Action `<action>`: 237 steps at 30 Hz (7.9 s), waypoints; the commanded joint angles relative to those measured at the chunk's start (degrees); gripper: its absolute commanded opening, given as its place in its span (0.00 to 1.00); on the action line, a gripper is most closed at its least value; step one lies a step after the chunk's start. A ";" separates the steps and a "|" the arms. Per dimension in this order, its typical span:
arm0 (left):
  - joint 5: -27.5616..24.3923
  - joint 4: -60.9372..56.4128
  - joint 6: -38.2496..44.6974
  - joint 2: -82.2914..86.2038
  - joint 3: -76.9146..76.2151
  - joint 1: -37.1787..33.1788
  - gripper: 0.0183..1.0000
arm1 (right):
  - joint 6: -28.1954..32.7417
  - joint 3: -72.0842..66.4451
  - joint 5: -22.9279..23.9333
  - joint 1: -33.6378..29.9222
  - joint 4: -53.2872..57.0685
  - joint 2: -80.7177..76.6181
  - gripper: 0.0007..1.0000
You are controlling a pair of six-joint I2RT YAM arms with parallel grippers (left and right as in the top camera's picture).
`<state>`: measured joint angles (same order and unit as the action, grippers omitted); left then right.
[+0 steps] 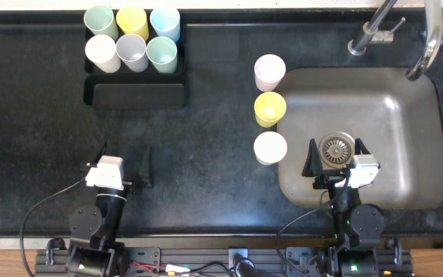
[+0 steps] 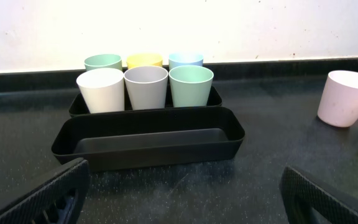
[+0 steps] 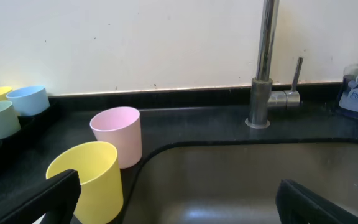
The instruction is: Store Cups
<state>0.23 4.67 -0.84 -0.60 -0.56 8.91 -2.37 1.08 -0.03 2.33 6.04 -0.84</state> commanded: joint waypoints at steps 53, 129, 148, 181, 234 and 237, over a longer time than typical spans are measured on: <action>-9.44 2.23 -5.79 -51.71 -37.46 -2.29 1.00 | -0.35 -0.22 -0.39 -0.11 -0.35 0.63 1.00; 4.09 79.03 -42.99 -113.74 -137.41 5.66 0.02 | -0.35 -0.22 -0.39 -0.11 -0.35 0.63 1.00; 0.37 66.71 -46.14 -101.92 -97.85 -19.89 0.02 | -0.35 -0.22 -0.39 -0.11 -0.35 0.63 1.00; 4.20 58.71 -46.14 -113.92 -97.85 -20.20 0.02 | -0.35 -0.22 -0.39 -0.11 -0.35 0.63 1.00; 1.16 41.75 -58.21 -117.63 -98.09 33.48 1.00 | -0.35 -0.22 -0.39 -0.11 -0.35 0.63 1.00; 0.39 41.46 -58.21 -118.16 -98.09 33.48 1.00 | -0.35 -0.22 -0.39 -0.11 -0.35 0.63 1.00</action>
<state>3.01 46.37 -58.37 -118.24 -98.24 42.28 -2.39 1.08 -0.03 2.33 6.02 -0.64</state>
